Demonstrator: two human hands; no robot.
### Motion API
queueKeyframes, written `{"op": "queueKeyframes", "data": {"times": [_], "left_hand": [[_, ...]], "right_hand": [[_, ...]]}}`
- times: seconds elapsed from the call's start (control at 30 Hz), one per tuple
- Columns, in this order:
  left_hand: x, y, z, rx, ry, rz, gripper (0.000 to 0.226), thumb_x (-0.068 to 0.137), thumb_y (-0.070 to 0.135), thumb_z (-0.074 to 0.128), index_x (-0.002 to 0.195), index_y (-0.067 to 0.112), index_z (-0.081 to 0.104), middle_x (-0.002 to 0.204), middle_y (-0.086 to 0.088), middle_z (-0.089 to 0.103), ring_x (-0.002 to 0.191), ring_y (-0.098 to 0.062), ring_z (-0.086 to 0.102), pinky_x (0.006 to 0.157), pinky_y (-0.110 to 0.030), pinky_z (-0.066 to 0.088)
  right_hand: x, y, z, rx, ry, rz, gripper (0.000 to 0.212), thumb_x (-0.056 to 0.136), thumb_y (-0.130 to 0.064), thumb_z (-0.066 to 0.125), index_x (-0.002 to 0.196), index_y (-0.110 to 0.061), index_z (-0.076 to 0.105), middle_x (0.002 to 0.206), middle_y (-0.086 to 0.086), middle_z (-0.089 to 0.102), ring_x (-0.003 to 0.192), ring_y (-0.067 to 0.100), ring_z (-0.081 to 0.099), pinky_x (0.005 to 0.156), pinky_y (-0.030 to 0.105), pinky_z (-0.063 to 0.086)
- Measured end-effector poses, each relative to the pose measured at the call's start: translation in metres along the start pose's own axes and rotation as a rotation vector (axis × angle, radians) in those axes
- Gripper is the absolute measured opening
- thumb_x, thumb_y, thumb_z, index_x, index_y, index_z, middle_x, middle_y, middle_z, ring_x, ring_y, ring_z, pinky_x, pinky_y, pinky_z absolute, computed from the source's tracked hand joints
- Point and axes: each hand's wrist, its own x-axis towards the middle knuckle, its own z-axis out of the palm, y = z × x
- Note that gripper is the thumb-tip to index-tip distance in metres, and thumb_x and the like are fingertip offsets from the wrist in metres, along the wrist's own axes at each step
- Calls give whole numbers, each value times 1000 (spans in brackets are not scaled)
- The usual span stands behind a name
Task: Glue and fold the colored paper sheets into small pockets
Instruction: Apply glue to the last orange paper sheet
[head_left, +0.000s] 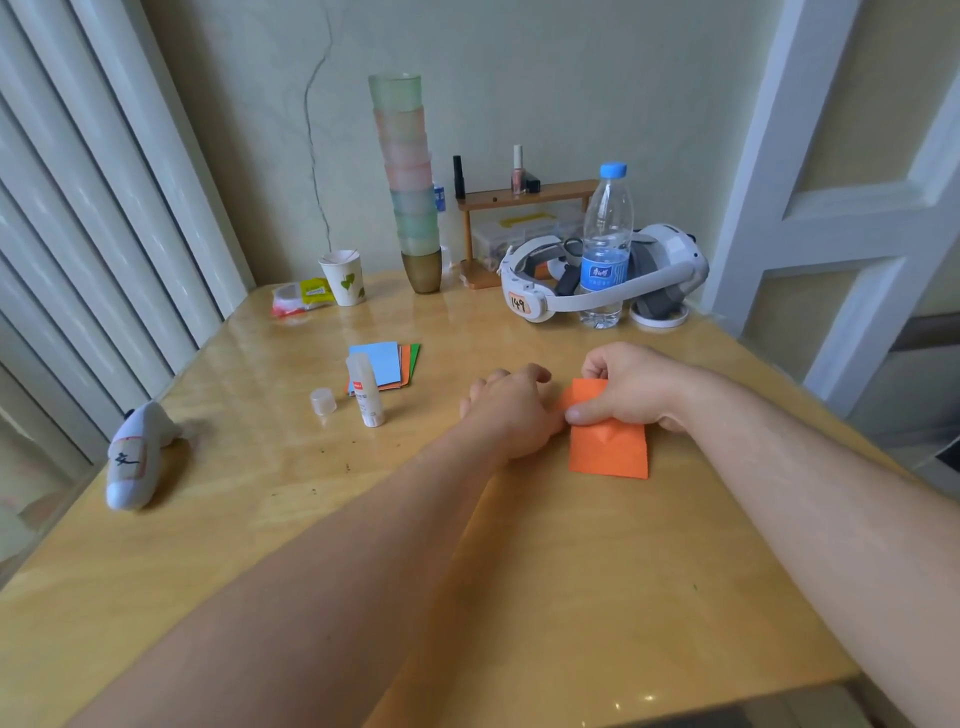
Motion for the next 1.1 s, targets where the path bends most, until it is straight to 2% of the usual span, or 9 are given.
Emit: {"op": "queueKeyframes", "data": {"times": [0.07, 0.17, 0.27, 0.43, 0.57, 0.73, 0.83, 0.97, 1.1], "left_hand": [[0, 0, 0, 32, -24, 9, 61, 92, 59, 60, 150, 44, 45, 151, -8, 42, 142, -36, 35, 112, -48, 32], [2, 2, -1, 28, -58, 19, 48, 94, 57, 59, 141, 50, 53, 145, -5, 45, 138, -33, 38, 109, -46, 34], [4, -1, 0, -35, -45, 14, 51, 89, 57, 66, 139, 52, 53, 144, -2, 49, 138, -30, 39, 111, -45, 35], [7, -6, 5, -26, 8, 12, 68, 83, 60, 69, 147, 48, 48, 148, 1, 52, 140, -30, 40, 113, -46, 35], [7, -2, 3, -2, -27, -14, 61, 85, 58, 67, 143, 49, 52, 147, 0, 50, 140, -30, 39, 112, -46, 35], [4, -7, 9, -324, 60, 20, 15, 85, 51, 67, 91, 37, 68, 91, 14, 71, 103, -18, 64, 98, -41, 47], [-6, -18, -4, -607, 75, 51, 5, 97, 24, 64, 93, 24, 65, 84, 3, 72, 80, -18, 65, 78, -32, 51], [-26, -59, -37, -711, 9, 79, 14, 101, 5, 57, 102, 17, 64, 94, -11, 69, 80, -20, 66, 82, -41, 61], [-57, -98, -64, -592, -97, 95, 24, 101, 2, 53, 116, 19, 59, 91, -10, 60, 66, -19, 65, 68, -33, 60]], "right_hand": [[0, -1, 1, 32, -5, -9, 38, 75, -10, 94, 85, -16, 58, 88, 10, 65, 60, 22, 71, 57, 39, 62], [1, -2, 5, -147, 74, -8, 41, 70, -31, 97, 87, -24, 61, 105, 7, 61, 83, 27, 71, 72, 40, 61], [1, 0, 3, -125, 28, -17, 40, 72, -23, 97, 92, -20, 62, 101, 5, 66, 65, 22, 73, 55, 29, 53], [0, -5, 3, -173, 5, -12, 41, 71, -19, 97, 94, -24, 63, 102, 3, 66, 77, 21, 68, 69, 38, 61], [0, -4, 5, -117, -1, -30, 39, 73, -14, 95, 91, -25, 62, 94, 1, 65, 70, 19, 65, 61, 33, 54], [-5, 7, 5, 55, 44, -111, 34, 77, -11, 92, 81, -22, 60, 83, 1, 62, 63, 16, 61, 54, 29, 50], [-13, -2, 4, 311, 40, -142, 31, 80, -2, 88, 80, -17, 61, 77, 4, 66, 58, 16, 64, 52, 30, 55], [-19, -18, 10, 613, -106, -186, 32, 81, 9, 82, 82, -14, 58, 76, 7, 63, 61, 16, 66, 53, 32, 57], [-16, -29, 25, 211, -189, -204, 32, 80, 0, 87, 93, -17, 63, 90, 8, 70, 59, 15, 69, 51, 29, 56]]}}
